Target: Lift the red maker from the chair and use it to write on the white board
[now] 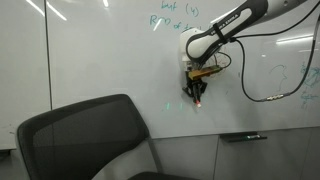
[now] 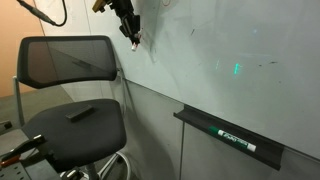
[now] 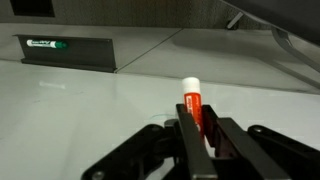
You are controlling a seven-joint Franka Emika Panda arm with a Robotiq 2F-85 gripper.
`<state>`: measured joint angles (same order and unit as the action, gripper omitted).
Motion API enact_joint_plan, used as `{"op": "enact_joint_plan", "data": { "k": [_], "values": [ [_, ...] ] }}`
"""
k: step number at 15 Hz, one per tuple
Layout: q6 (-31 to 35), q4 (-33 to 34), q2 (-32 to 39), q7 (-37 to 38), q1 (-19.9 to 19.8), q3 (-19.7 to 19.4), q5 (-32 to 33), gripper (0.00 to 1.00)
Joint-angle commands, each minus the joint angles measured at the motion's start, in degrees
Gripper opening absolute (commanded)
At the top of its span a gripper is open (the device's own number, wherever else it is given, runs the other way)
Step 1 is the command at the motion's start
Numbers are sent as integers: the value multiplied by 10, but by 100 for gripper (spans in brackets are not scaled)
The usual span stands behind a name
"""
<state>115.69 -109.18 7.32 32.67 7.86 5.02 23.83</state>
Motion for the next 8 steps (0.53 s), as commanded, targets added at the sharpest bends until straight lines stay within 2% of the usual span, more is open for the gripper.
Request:
{"op": "enact_joint_plan", "data": {
  "k": [1, 8],
  "values": [
    [-18, 50, 28, -28, -3, -7, -12, 5],
    [-13, 50, 49, -14, -2, -11, -1, 5]
  ]
}}
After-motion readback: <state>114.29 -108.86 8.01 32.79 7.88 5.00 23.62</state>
